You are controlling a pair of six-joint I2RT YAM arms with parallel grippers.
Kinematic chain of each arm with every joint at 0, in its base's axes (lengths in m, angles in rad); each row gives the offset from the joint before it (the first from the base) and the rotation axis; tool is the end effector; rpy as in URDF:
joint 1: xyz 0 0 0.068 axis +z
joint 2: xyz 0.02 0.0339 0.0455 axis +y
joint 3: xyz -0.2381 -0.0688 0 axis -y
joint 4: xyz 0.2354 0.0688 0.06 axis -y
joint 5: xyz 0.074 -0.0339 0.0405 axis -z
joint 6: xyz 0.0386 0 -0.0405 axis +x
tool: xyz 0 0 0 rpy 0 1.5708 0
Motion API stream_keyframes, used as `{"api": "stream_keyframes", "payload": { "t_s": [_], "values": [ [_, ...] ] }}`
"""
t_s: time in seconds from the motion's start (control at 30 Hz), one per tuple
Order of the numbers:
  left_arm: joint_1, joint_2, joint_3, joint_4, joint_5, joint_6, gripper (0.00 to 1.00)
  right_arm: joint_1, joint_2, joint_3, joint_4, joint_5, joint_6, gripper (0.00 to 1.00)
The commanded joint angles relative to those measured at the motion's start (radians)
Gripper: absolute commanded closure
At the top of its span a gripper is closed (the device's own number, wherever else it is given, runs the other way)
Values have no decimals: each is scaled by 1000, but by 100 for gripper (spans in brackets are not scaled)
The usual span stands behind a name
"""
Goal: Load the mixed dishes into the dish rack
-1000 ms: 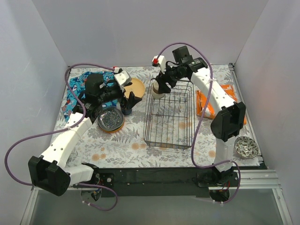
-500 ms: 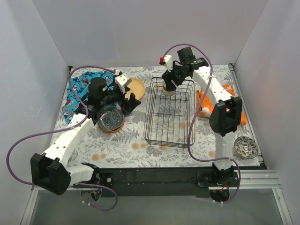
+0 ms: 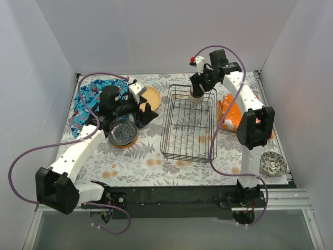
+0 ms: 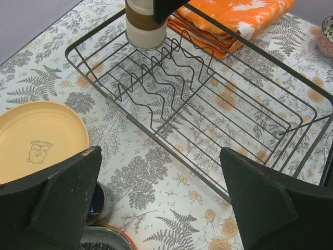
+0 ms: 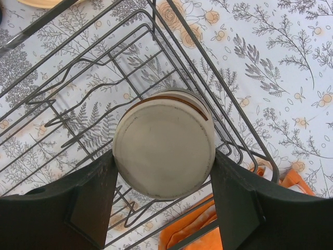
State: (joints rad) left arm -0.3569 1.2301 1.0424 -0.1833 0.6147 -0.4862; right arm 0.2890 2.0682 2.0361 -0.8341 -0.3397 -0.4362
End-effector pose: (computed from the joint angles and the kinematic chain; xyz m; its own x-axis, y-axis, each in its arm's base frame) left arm 0.2558 -0.1191 0.3147 -0.6690 -0.1579 -0.7263 0.5389 0.5699 -0.6203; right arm 0.4203 0.1384 0.2911 -0.4610 -0.5526 -0.6943 -0.7396 0.6716 -0.0436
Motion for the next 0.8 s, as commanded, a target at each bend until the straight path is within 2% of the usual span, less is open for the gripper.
{"api": "stream_keyframes", "payload": {
  "t_s": [0.0,0.27,0.63,0.67,0.77],
  "values": [
    [-1,14,-5,30,36,-20,2,-1,-30,4,41,14,24,62],
    [-1,11,-15,38,30,-29,2,-17,23,-23,49,77,10,64],
    [-1,14,-22,19,13,-31,2,-54,79,-77,62,59,42,63],
    [-1,16,-22,16,11,-26,2,-59,87,-77,63,59,44,62],
    [-1,22,-22,13,5,-26,2,-59,92,-85,58,68,47,46]
  ]
}}
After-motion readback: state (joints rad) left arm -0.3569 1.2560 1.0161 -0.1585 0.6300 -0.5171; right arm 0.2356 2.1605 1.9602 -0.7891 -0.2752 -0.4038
